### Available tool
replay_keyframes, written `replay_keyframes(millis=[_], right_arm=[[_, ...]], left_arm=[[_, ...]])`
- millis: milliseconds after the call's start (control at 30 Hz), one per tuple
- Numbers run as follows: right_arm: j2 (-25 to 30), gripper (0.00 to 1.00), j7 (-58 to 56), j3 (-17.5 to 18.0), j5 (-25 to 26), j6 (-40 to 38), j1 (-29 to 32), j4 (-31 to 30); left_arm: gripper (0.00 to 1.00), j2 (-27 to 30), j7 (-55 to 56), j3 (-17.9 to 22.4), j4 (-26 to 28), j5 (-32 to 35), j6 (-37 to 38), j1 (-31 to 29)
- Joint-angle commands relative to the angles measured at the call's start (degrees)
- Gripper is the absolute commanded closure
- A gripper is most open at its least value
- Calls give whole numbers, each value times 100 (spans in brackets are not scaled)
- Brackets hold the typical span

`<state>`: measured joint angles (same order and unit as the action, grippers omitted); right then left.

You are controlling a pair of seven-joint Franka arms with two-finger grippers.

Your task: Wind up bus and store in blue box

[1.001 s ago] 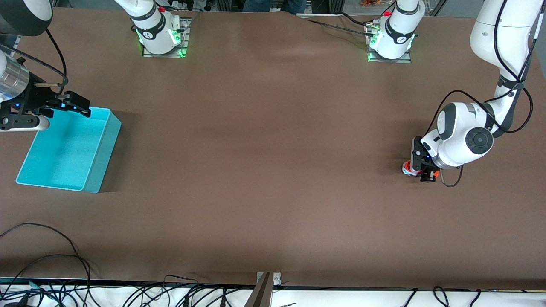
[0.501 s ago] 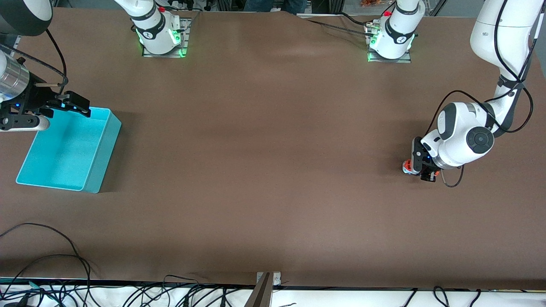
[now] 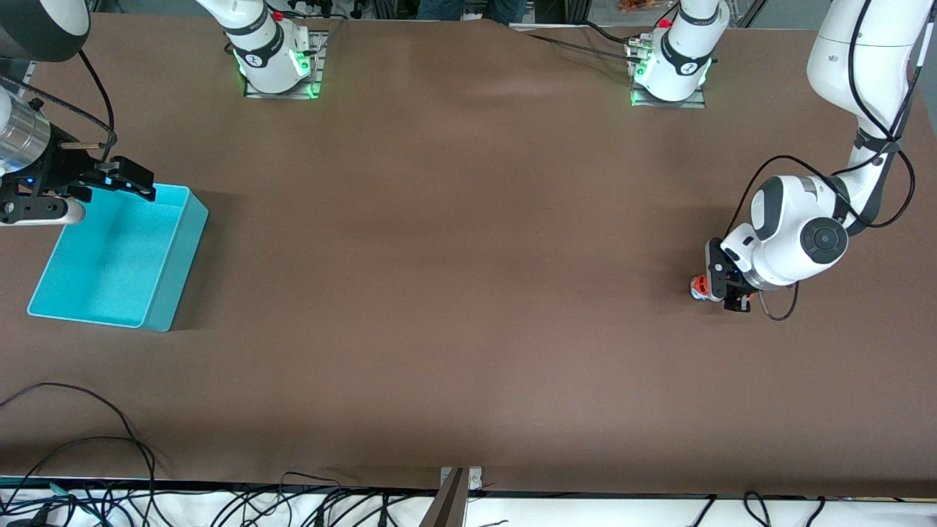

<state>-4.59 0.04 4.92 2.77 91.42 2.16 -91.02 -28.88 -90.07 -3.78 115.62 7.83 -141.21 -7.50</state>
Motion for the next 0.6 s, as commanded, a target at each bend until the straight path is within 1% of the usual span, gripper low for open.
replay_keyframes(millis=[0,100,267,567], right_arm=[[-25,0,58,0,-58,-89,13,111],[-25,0,58,0,-58,-89,13,111],[-25,0,58,0,-58,-89,13,111],[-25,0,49,0,-58,-89,13,111]], left_arm=[[96,-12,60,-18,127,-80,-12,-172],[96,-74,51,-27,118,-80,-12,-339],[96,-83,60,-27,118,-88,-12,-366],[96,-250,-124,-27,75,-71,-21,-1033]])
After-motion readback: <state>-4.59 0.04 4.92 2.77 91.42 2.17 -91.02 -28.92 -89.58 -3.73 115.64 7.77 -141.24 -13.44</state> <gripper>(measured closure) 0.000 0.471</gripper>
